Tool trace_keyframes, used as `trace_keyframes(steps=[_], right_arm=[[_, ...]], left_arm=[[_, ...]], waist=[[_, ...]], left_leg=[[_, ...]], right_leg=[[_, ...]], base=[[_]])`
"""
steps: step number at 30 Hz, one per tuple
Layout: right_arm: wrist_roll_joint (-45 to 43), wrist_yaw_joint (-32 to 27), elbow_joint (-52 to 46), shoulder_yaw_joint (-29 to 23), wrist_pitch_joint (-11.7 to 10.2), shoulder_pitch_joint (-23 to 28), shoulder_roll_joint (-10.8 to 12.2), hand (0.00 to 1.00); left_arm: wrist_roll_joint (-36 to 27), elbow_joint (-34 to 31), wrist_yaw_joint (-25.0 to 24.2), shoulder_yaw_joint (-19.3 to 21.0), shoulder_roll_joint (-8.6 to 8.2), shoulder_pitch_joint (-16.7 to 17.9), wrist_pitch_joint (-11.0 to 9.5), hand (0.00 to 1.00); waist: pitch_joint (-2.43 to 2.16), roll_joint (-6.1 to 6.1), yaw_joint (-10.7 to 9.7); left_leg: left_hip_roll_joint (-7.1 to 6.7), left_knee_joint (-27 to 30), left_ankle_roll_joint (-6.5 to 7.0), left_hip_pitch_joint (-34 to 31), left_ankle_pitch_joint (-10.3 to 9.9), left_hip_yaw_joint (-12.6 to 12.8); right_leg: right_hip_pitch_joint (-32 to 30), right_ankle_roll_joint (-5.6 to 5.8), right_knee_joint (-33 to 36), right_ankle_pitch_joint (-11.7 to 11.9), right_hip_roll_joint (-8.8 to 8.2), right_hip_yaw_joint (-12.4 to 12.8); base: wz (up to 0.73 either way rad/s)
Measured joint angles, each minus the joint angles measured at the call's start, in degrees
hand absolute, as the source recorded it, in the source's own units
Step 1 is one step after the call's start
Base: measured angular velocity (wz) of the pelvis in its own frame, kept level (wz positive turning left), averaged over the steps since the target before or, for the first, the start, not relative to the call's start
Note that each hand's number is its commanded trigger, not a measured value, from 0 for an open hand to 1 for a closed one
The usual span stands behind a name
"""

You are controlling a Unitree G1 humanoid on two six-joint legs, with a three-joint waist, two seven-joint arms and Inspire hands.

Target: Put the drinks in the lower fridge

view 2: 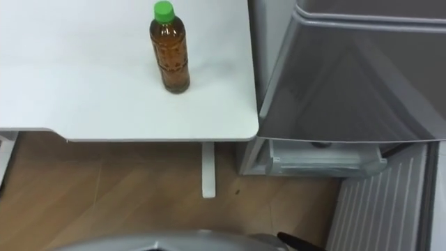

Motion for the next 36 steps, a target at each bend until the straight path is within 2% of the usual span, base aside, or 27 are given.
trace_keyframes(steps=[2, 3, 7, 11, 13, 14, 16, 17, 19, 20, 22, 25, 26, 28, 32, 36], right_arm=[[-0.35, -0.57, 0.05, 0.08, 0.44, 0.21, -0.22, 0.00], [-0.35, -1.64, -0.06, 0.15, 0.66, 0.21, -0.24, 0.00], [-3.22, -3.89, -0.76, -1.22, 0.60, 0.22, 0.43, 0.00], [-7.17, -4.42, -1.10, -2.27, -0.18, 0.30, 0.26, 0.00], [-9.23, -4.42, -2.52, -2.91, -0.72, 1.12, 0.09, 0.00], [-10.25, -4.42, -2.77, -3.06, -1.07, 1.30, 0.12, 0.00], [-13.03, -4.84, -3.81, -3.38, -2.05, 1.32, 0.13, 0.00], [-13.28, -5.01, -3.98, -3.25, -2.18, 1.47, 0.12, 0.00], [-13.81, -5.80, -4.66, -3.26, -2.63, 1.90, 0.15, 0.00], [-14.32, -5.82, -4.82, -3.40, -2.85, 1.91, 0.19, 0.00], [-15.36, -5.72, -4.86, -3.44, -4.06, 1.84, 0.40, 0.00], [-15.67, -5.63, -4.80, -3.13, -4.88, 1.81, 0.52, 0.00], [-15.67, -5.59, -4.68, -3.08, -5.17, 1.82, 0.57, 0.00], [-15.76, -5.55, -4.57, -3.25, -5.96, 1.93, 0.92, 0.00], [-15.76, -4.11, -4.74, -3.22, -6.80, 2.13, 0.93, 0.00], [-15.13, -2.56, -2.90, -3.16, -7.19, 1.39, 0.95, 0.00]], left_arm=[[-4.64, -0.06, 1.48, 0.82, -0.02, 0.28, -0.01, 0.00], [-9.12, -0.38, 2.79, 1.66, -0.09, 0.32, 0.19, 0.00], [-24.11, -1.88, 6.48, 7.87, -0.49, 0.82, 0.11, 0.00], [-28.42, -5.15, 9.45, 9.29, -0.70, 0.98, -0.97, 0.00], [-28.46, -10.01, 12.65, 9.29, -0.69, 1.24, -2.22, 0.00], [-28.10, -11.80, 13.58, 9.30, -0.69, 1.26, -2.40, 0.00], [-26.17, -20.54, 18.05, 9.25, -0.50, 1.25, -3.57, 0.00], [-25.46, -22.89, 19.05, 9.17, -0.38, 1.26, -3.86, 0.00], [-19.76, -33.75, 23.13, 8.90, -0.23, 1.22, -4.59, 0.00], [-17.82, -36.45, 24.18, 8.93, -0.23, 1.19, -4.90, 0.00], [-9.05, -44.65, 27.21, 8.80, 0.05, 0.44, -6.93, 0.00], [-1.80, -51.93, 29.64, 6.89, 0.89, 0.17, -8.38, 0.00], [-0.62, -53.34, 29.97, 6.64, 0.88, 0.19, -8.43, 0.00], [1.49, -60.08, 30.16, 6.19, 0.80, 0.21, -8.61, 0.00], [3.63, -67.76, 29.40, 4.92, 0.82, 0.19, -9.23, 0.00], [6.77, -75.10, 25.67, 2.82, 0.85, 0.20, -9.31, 0.00]], waist=[[0.04, 0.22, 0.59], [-0.06, 0.40, 0.75], [-0.21, 0.75, 1.26], [-0.29, 1.29, 1.69], [-0.26, 1.72, 1.95], [-0.29, 1.79, 1.99], [-0.30, 2.01, 1.95], [-0.33, 2.05, 1.96], [-0.41, 2.39, 2.03], [-0.42, 2.42, 1.99], [-0.44, 2.36, 1.74], [-0.44, 2.36, 0.77], [-0.43, 2.36, 0.73], [-0.40, 2.13, 0.29], [-0.40, 2.10, -0.42], [-0.32, 1.90, -1.08]], left_leg=[[0.00, 0.03, -0.01, 0.51, -0.13, -0.04], [0.00, 0.32, 0.02, 0.58, -0.35, -0.16], [-0.01, 0.57, 0.04, 0.64, -0.38, -0.31], [0.02, 0.68, 0.04, 0.72, -0.38, -0.25], [0.00, 0.50, 0.04, 1.44, -0.37, -0.31], [-0.01, 0.50, 0.03, 1.48, -0.38, -0.32], [-0.03, 0.58, 0.03, 1.20, -0.37, -0.48], [-0.02, 0.56, 0.02, 1.22, -0.36, -0.57], [-0.03, 0.51, 0.02, 1.34, -0.36, -0.62], [-0.05, 0.48, 0.03, 1.34, -0.36, -0.65], [-0.06, 0.35, 0.03, 1.37, -0.35, -1.00], [-0.09, 0.23, 0.04, 1.45, -0.35, -0.99], [-0.09, 0.22, 0.04, 1.43, -0.35, -1.03], [-0.06, 0.15, 0.04, 1.32, -0.35, -1.32], [-0.05, 0.14, 0.03, 1.13, -0.35, -1.35], [-0.06, 0.14, 0.03, 1.11, -0.36, -1.38]], right_leg=[[0.52, 0.01, 0.01, -0.01, 0.00, -0.07], [0.76, 0.07, 0.02, -0.05, 0.00, -0.11], [0.97, 0.08, 0.09, -0.05, -0.05, -0.04], [1.04, 0.07, 0.11, -0.04, -0.05, 0.00], [1.67, 0.08, 0.12, -0.05, -0.05, -0.01], [1.70, 0.09, 0.14, -0.06, -0.05, -0.01], [1.57, 0.09, 0.13, -0.06, -0.04, -0.05], [1.62, 0.08, 0.13, -0.06, -0.03, -0.08], [1.72, 0.08, 0.13, -0.06, -0.02, -0.10], [1.72, 0.08, 0.12, -0.06, -0.03, -0.13], [1.71, 0.11, 0.08, -0.08, -0.03, -0.12], [1.74, 0.12, 0.08, -0.08, -0.03, -0.18], [1.70, 0.13, 0.08, -0.09, -0.03, -0.18], [1.74, 0.15, -0.02, -0.10, -0.02, -0.61], [1.73, 0.26, -0.11, -0.18, -0.02, -0.95], [1.79, 0.34, -0.12, -0.33, -0.02, -0.98]], base=[[0.02], [0.00], [0.00], [0.00], [0.00], [0.00], [0.00], [0.04], [0.00], [0.00], [0.00], [0.00], [0.00], [0.05], [0.04], [0.00]])
